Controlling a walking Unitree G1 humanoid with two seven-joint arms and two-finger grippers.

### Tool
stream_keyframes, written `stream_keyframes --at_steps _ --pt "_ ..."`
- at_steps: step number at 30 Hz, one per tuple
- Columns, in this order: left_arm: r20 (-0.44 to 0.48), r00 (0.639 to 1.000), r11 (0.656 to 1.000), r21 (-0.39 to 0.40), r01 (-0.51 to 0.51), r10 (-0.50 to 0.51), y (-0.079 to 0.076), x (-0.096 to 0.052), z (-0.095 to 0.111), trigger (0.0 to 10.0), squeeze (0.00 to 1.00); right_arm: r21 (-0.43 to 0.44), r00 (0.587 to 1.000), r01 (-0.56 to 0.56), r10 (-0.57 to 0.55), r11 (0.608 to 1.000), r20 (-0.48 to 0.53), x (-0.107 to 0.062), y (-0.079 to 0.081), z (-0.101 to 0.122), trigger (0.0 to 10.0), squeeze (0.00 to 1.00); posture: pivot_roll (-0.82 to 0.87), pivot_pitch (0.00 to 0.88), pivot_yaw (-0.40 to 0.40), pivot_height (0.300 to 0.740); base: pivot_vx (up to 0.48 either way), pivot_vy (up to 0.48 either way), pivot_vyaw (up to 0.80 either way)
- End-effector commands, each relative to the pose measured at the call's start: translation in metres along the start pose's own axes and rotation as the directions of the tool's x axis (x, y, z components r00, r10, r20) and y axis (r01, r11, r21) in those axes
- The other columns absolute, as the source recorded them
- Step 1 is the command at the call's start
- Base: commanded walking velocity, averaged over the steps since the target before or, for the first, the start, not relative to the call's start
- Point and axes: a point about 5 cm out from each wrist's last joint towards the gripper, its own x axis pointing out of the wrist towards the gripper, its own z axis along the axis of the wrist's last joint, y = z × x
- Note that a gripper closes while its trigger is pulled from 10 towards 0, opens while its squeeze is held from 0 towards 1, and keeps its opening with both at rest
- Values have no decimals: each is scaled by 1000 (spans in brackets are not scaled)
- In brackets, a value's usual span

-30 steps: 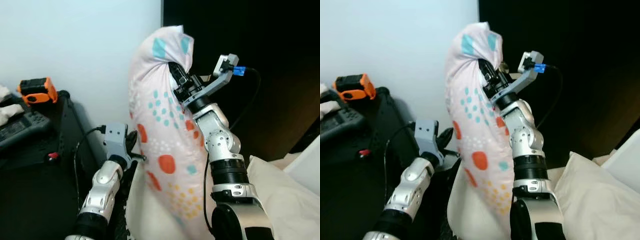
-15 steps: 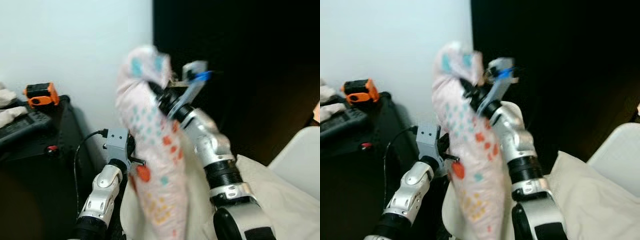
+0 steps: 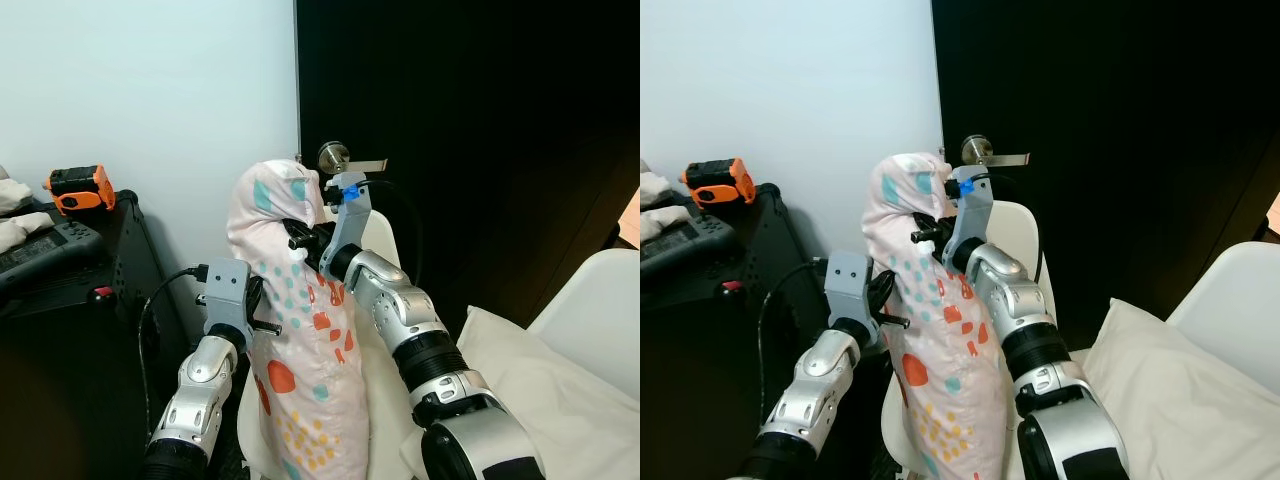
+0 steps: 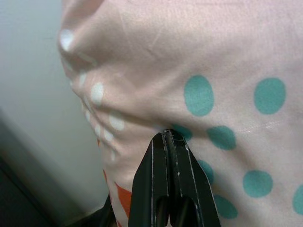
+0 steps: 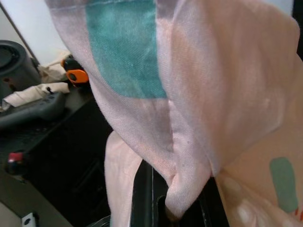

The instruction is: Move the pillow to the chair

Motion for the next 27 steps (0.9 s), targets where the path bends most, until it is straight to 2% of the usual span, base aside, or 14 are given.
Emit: stream_keyframes --at_steps 1,3,6,9,11,14,16,17,18,20,27 --pt "-27 1000 1000 14 -8 8 1 -1 -5 10000 0 -51 999 24 -26 998 -43 1 -2 -6 10000 0 136 0 20 680 0 0 0" --pt "-34 999 1000 18 -13 13 1 0 -6 10000 0 -103 992 77 -87 992 -97 -2 -10 -16 10000 0 137 0 19 670 0 0 0" --pt "-40 999 1000 18 -13 14 1 -1 -7 10000 0 -135 975 164 -181 977 -132 -6 -22 -22 10000 0 140 0 20 655 0 0 0" --pt "-47 999 1000 16 -9 10 0 -2 -9 10000 0 -256 933 258 -309 932 -186 -14 -40 -31 10000 0 143 0 18 635 0 0 0" --pt "-48 999 1000 16 -9 9 0 -2 -9 10000 0 -268 926 265 -322 926 -197 -15 -43 -33 10000 0 143 0 18 630 0 0 0" --pt "-56 998 1000 13 -8 9 0 -3 -11 10000 0 -344 891 286 -380 894 -247 -23 -53 -43 10000 0 141 0 17 615 0 0 0" --pt "-57 998 1000 13 -8 9 -1 -3 -11 10000 0 -355 882 295 -396 887 -255 -25 -56 -44 10000 0 141 0 17 610 0 0 0" --pt "-58 998 1000 12 -7 8 -1 -4 -11 10000 0 -389 869 309 -424 868 -256 -28 -60 -45 10000 0 140 0 17 605 0 0 0" --pt "-58 998 1000 12 -7 8 -1 -4 -11 10000 0 -389 869 309 -424 868 -256 -28 -60 -45 10000 0 140 0 17 605 0 0 0" --pt "-60 998 1000 11 0 1 -2 -4 -12 10000 0 -443 842 336 -476 831 -255 -35 -70 -48 10000 0 137 0 24 590 0 0 0" --pt "-59 998 1000 13 9 -8 -4 -3 -11 10000 0 -458 837 343 -488 820 -248 -36 -73 -48 10000 0 134 0 21 575 0 0 0"
